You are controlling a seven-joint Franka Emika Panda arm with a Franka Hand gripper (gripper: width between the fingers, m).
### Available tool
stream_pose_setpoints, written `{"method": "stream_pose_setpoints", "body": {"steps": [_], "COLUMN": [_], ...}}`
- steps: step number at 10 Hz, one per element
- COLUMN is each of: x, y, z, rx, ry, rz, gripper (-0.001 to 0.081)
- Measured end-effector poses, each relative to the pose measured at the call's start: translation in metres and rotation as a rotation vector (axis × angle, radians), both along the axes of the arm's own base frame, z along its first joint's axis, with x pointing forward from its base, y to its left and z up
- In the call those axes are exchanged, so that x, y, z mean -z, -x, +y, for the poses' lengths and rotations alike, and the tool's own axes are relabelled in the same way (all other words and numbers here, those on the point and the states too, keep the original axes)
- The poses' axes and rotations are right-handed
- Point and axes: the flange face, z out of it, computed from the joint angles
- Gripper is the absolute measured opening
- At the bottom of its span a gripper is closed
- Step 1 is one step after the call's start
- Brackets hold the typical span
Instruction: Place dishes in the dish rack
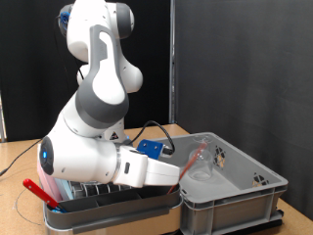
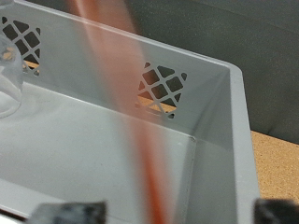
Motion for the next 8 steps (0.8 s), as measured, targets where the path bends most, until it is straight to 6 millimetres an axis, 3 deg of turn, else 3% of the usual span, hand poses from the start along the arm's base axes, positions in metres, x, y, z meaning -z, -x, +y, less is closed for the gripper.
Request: {"method": "stream_pose_setpoints", "body": {"steps": [1, 3, 4, 5, 8], "x": [0.001, 0.001, 0.0, -0.001, -0.019], "y": [0.0, -0.001, -0.001, -0.001, -0.003], "z": [0.001, 0.002, 0.003, 0.005, 0.008], "rx": [-0.002, -0.005, -0.01, -0.018, -0.025], "ry": [-0.001, -0.002, -0.004, -0.01, 0.02], "rz": [0.0, -0.003, -0.008, -0.013, -0.112], "gripper": [0.0271, 0.0591, 0.0591, 0.0762, 0.0808]}}
